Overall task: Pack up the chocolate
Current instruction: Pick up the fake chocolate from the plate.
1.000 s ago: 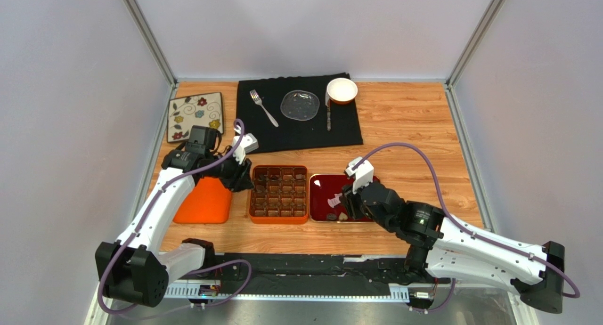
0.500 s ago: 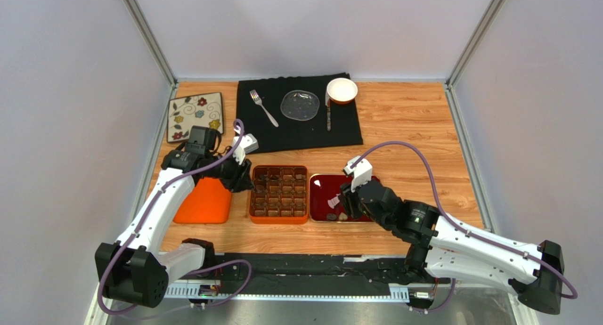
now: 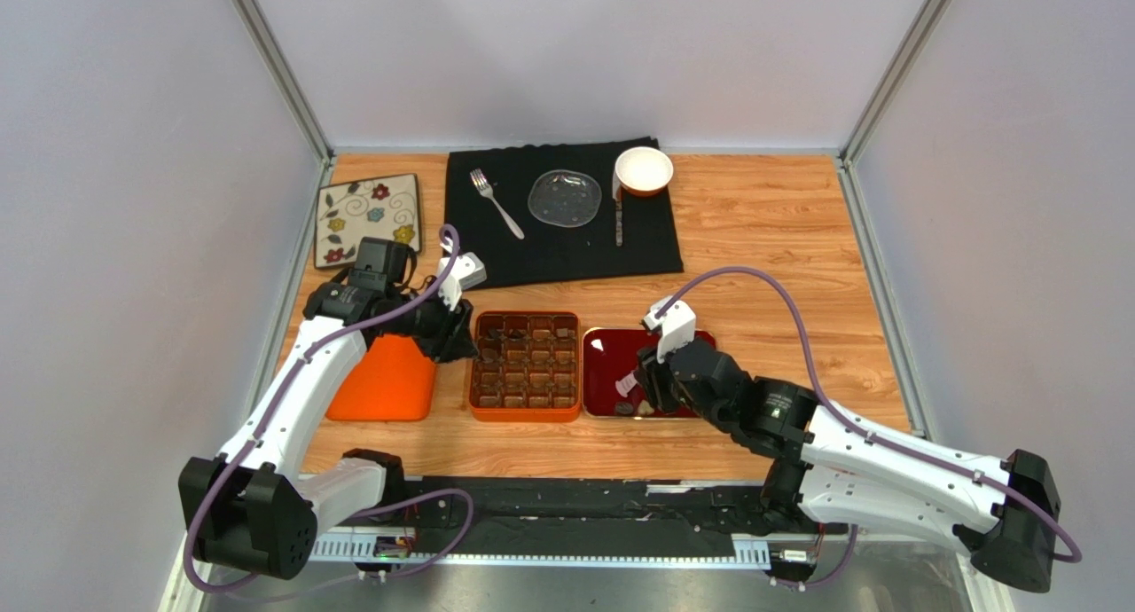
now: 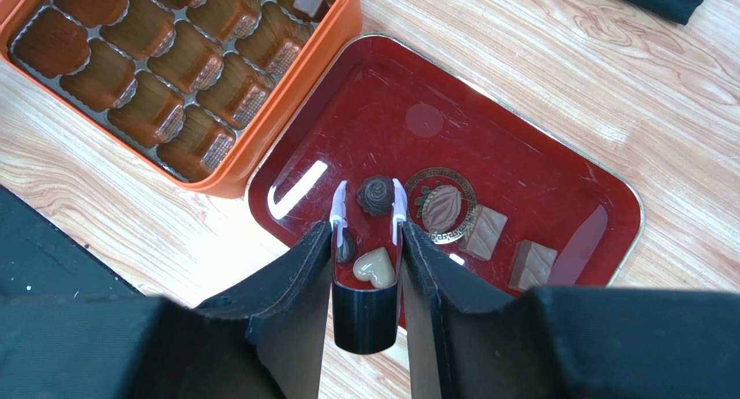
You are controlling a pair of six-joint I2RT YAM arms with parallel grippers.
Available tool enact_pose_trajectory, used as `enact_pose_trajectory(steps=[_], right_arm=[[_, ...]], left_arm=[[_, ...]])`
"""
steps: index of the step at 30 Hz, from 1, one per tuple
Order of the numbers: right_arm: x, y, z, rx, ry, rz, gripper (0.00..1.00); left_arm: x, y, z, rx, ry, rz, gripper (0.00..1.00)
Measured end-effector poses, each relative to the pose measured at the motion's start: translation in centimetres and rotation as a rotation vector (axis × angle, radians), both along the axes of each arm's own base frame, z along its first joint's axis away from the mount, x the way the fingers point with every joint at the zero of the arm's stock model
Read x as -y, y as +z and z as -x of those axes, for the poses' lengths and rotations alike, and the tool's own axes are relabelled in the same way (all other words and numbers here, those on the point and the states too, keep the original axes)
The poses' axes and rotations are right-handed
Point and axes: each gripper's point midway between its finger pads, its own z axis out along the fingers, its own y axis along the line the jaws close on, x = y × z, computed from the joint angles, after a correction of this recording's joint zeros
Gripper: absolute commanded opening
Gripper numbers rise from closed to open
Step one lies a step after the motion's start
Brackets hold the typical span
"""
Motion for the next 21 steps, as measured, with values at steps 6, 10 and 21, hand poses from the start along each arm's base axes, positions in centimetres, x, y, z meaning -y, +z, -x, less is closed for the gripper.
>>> enact_pose_trajectory(steps=[6,10,21], right_arm=[[-0.3,-0.1,-0.4,-0.004,-0.003,-0.008,0.36],[-0.2,-0.3,-0.6,-0.007,-0.010,-0.014,0.36],[-0.1,-1.2,-0.5,-0.026,-0.002,-0.013,0.31]], left_arm=[[0.0,0.1,0.0,0.000,-0.001,-0.001,0.41],[0.0,0.2,0.1,-0.001,-0.002,-0.001,0.41],[-0.3,-0.1,0.2,0.016,0.008,-0.012,0.55]])
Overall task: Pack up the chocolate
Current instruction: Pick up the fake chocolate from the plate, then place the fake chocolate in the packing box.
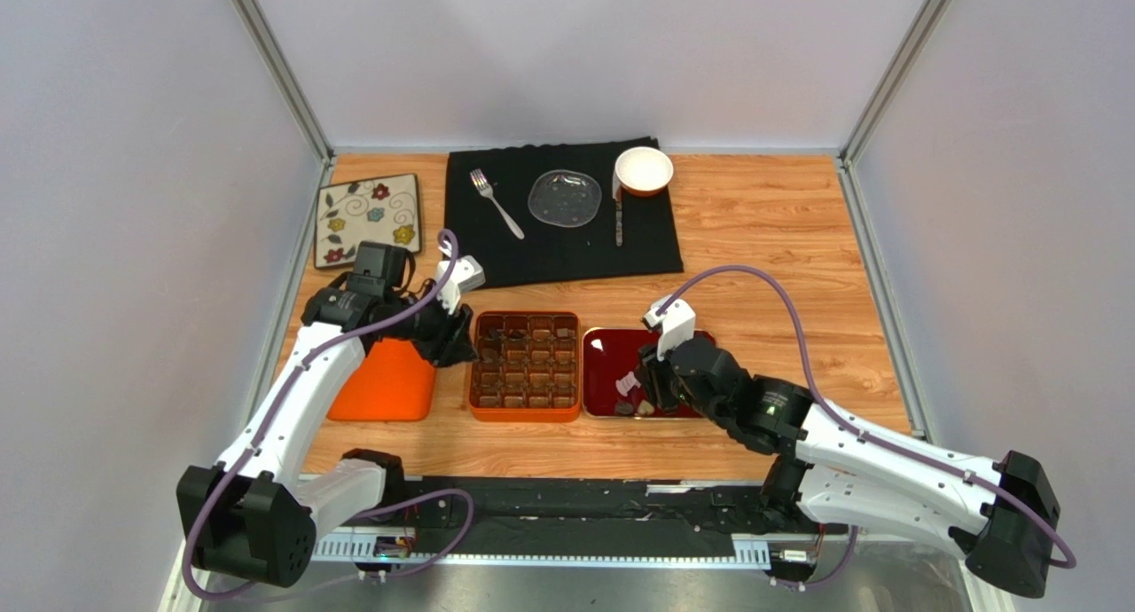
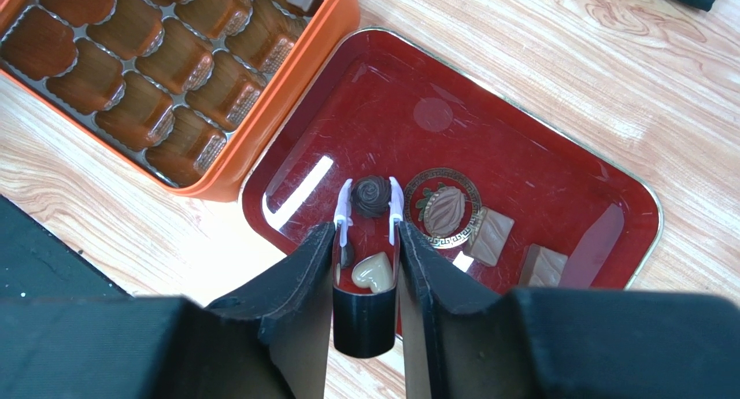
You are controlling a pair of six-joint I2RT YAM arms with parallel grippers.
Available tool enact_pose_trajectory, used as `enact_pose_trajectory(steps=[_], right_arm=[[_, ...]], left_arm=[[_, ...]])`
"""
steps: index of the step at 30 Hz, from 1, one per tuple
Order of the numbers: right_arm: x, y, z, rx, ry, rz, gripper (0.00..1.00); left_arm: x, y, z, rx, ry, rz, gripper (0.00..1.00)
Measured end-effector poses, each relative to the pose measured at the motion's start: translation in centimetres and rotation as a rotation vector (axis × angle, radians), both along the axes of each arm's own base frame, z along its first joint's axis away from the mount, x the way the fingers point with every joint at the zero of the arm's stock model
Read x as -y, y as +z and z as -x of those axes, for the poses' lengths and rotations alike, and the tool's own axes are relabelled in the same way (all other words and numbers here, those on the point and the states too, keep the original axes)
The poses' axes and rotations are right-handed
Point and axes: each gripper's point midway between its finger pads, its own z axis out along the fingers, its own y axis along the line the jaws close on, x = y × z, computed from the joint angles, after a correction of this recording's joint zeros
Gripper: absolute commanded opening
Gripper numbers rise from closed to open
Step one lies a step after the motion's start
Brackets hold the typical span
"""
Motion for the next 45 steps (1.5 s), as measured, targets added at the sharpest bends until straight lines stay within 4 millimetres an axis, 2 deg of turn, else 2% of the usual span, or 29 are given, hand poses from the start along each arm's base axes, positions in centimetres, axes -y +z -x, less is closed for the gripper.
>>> enact_pose_trajectory(steps=[7,12,14,19,21,24,31,35,45], right_arm=[[-0.1,0.1,0.0,0.004,0.008,-0.001,0.27],[-0.3,0.9,-0.1,0.023,0.024,0.003,0.26],[-0.6,2.2,-0.3,0.040,0.034,-0.006,0.25],[-2.1,7.2,-1.2,0.112,0.062,-0.073,0.25],[-2.8,8.7,-1.4,0.128,0.078,-0.092,0.25],[-3.9,9.9,-1.7,0.139,0.104,-0.104,0.25],[-7.3,8.7,-3.0,0.117,0.162,-0.052,0.25],[-9.2,7.8,-4.0,0.104,0.188,-0.031,0.25],[-13.1,7.4,-6.9,0.102,0.215,-0.066,0.25]], left_arm=[[-1.3,-2.8,0.2,-0.029,0.056,-0.051,0.68],[-2.9,-4.1,-0.6,-0.049,0.140,-0.077,0.74],[-3.5,-4.4,-1.2,-0.059,0.176,-0.074,0.75],[-5.0,-5.4,-2.0,-0.115,0.255,-0.052,0.77],[-5.4,-5.7,-2.1,-0.136,0.279,-0.042,0.77],[-5.6,-6.2,-2.1,-0.149,0.296,-0.036,0.78],[-5.7,-7.3,-1.0,-0.192,0.310,-0.018,0.78],[-5.6,-6.9,-0.9,-0.184,0.309,-0.001,0.79],[-5.1,-5.9,-0.4,-0.171,0.306,0.035,0.79]])
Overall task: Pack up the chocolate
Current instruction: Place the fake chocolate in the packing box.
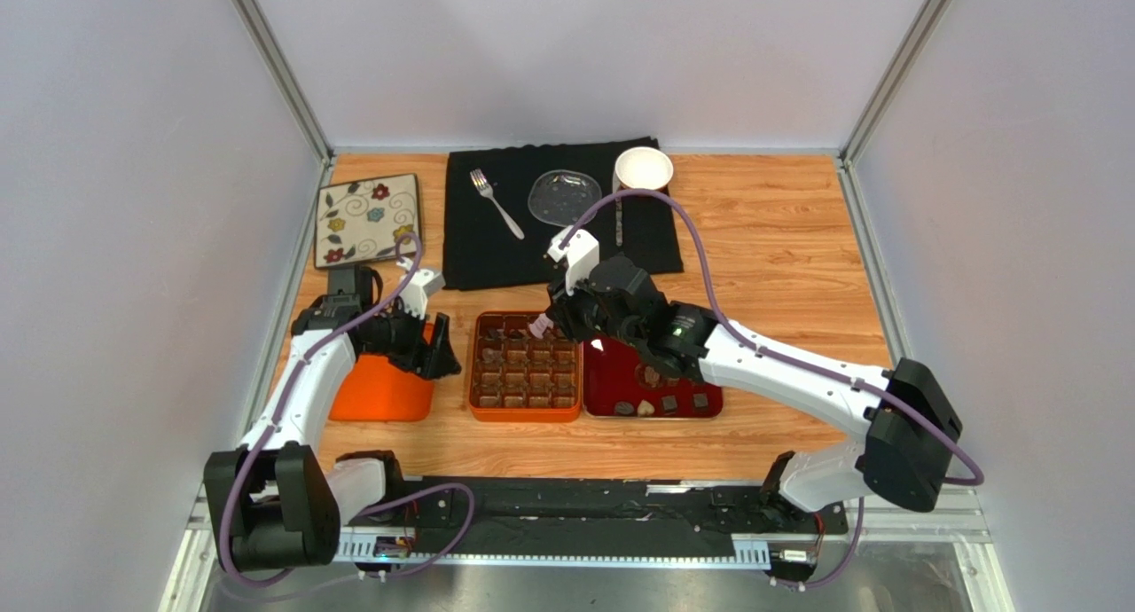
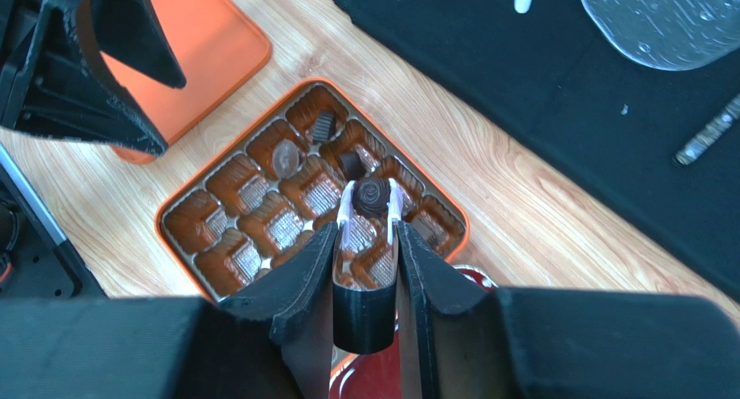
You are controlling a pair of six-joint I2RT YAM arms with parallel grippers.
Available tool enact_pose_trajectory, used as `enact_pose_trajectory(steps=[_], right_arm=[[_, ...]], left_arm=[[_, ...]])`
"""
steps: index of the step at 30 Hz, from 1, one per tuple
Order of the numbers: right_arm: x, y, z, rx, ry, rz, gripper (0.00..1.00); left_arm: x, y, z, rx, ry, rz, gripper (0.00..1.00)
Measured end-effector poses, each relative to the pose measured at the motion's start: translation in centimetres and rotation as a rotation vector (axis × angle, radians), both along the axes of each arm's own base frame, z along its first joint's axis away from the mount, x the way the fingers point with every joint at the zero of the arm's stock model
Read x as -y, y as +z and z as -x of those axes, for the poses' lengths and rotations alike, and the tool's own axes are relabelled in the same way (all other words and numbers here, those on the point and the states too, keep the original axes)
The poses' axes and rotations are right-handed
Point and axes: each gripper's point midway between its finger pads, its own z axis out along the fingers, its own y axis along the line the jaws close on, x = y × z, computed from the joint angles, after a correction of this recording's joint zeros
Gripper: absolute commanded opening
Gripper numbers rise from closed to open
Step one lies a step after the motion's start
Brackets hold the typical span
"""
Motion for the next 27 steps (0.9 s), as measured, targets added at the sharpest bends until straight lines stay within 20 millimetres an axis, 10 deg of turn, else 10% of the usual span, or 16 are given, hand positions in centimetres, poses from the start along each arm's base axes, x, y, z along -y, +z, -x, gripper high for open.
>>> enact_pose_trajectory(steps=[27], right_arm=[[-1.2,-1.4,-2.1,-0.031,0.006,-0.018,0.35]], left_arm=[[-0.2,0.1,0.7,-0.020,0.011,0.006,0.79]])
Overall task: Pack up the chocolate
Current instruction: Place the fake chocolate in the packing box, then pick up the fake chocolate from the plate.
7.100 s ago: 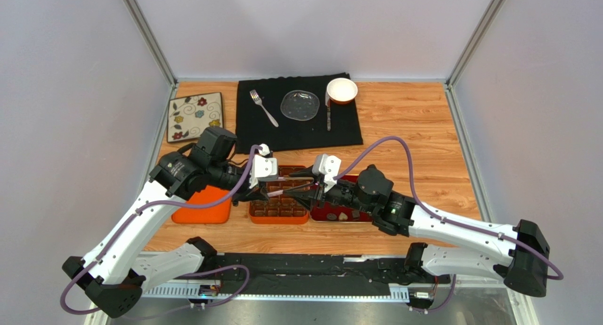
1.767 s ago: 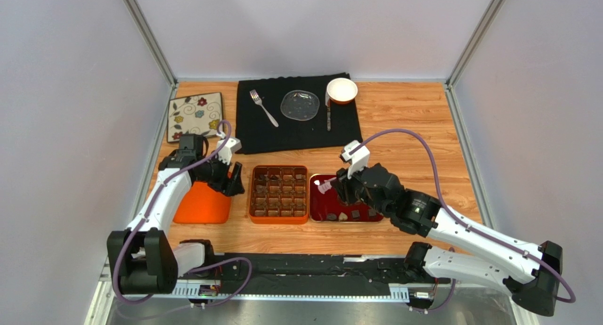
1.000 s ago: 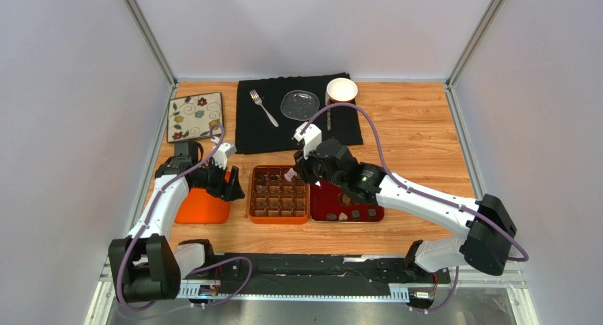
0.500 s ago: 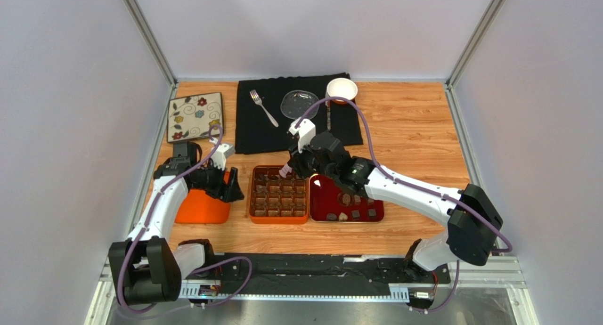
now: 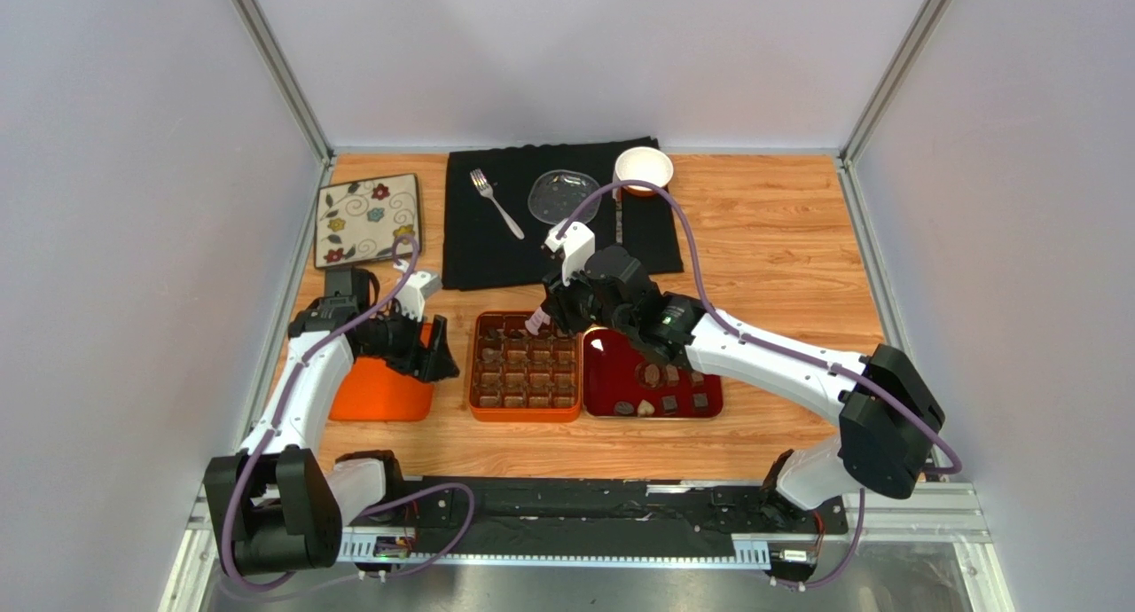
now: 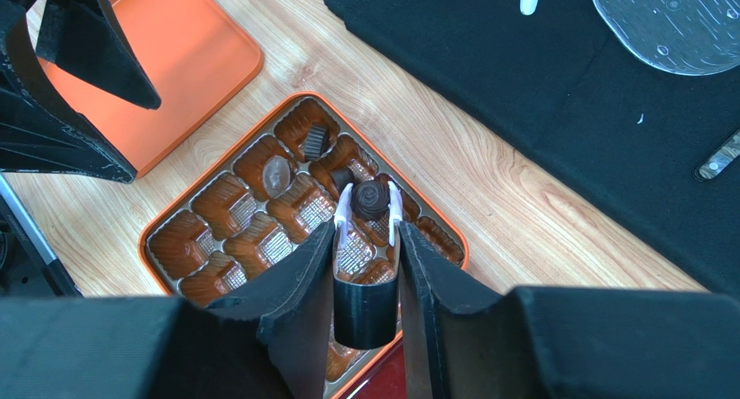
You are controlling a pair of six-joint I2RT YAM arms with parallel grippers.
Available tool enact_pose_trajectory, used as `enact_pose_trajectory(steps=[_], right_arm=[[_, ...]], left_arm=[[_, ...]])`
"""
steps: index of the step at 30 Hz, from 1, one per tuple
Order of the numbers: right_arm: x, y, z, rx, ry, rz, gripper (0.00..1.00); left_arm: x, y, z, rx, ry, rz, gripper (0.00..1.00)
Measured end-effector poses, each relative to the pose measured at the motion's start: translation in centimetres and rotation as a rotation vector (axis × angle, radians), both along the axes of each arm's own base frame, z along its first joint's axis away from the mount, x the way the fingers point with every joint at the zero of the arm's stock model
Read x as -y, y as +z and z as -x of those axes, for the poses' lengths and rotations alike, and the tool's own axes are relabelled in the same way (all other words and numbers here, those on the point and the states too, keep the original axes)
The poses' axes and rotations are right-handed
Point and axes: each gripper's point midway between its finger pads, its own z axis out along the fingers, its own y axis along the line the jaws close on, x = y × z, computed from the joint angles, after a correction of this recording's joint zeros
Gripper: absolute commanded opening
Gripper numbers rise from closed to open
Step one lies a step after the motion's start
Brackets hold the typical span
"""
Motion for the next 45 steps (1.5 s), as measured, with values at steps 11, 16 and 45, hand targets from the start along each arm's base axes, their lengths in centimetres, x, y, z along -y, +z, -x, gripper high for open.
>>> enact_pose_trajectory(steps=[11,16,45], right_arm=[[0.0,0.0,0.0,0.000,-0.001,0.000,0.32],[0.3,0.3,0.0,0.005,-0.005,-0.006,0.32],[17.2,-0.3,7.3,-0.075,-0.350,0.008,0.38]], left_arm=[[0.0,-0.1,0.3,-0.013,0.000,0.001,0.79],[-0.1,-0.1,0.4,-0.016,-0.001,0.000,0.79],[0.2,1.5,-0.2,0.008,-0.005,0.022,0.77]])
